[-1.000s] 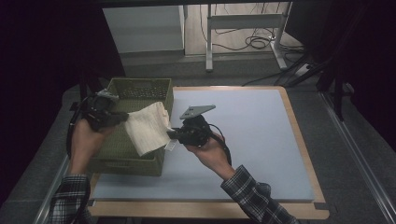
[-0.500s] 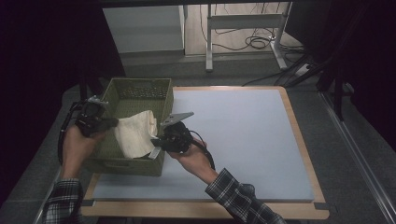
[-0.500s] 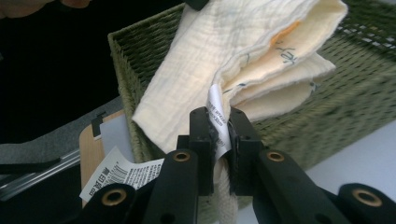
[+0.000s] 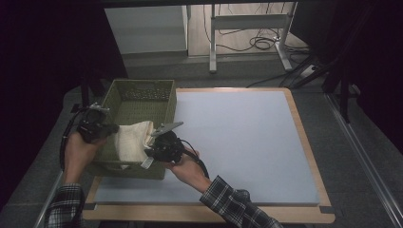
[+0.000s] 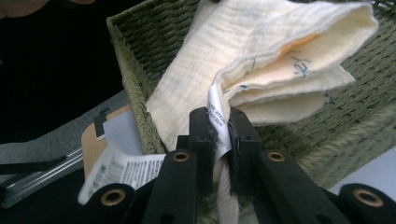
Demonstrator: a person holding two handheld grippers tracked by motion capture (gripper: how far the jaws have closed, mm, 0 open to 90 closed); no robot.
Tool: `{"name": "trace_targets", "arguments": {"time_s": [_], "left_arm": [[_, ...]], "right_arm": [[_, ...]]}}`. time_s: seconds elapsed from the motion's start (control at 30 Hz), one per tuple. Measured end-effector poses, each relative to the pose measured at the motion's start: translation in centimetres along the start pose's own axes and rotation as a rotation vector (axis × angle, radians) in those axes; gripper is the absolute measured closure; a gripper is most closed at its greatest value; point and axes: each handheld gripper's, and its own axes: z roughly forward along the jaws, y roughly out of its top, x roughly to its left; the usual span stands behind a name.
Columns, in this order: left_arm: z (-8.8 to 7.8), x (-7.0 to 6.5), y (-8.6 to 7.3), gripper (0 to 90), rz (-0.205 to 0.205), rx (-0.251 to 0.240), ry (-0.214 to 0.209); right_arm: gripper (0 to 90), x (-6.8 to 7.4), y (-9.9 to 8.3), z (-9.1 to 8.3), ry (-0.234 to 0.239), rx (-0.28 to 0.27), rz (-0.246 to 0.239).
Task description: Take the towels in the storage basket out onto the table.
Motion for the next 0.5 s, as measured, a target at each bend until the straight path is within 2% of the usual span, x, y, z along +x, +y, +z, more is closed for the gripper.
{"name": "trace_targets", "arguments": {"time_s": [0.2,0.4,0.5], "left_arm": [[1.1,-0.5,0.5,83.3,0.013,0.009,0.013],[2.5,-1.0,1.1,83.3,0.042,0.031,0.031],[2.8,-1.1,1.2,83.3,0.038,0.032,0.033]], "right_arm": [[81.4,0.2,-0.2,0.7,-0.018,0.016,0.027],[81.2,0.2,-0.3,1.1,-0.03,0.024,0.033],[81.0,0.2,-0.3,1.1,-0.032,0.024,0.032]]}}
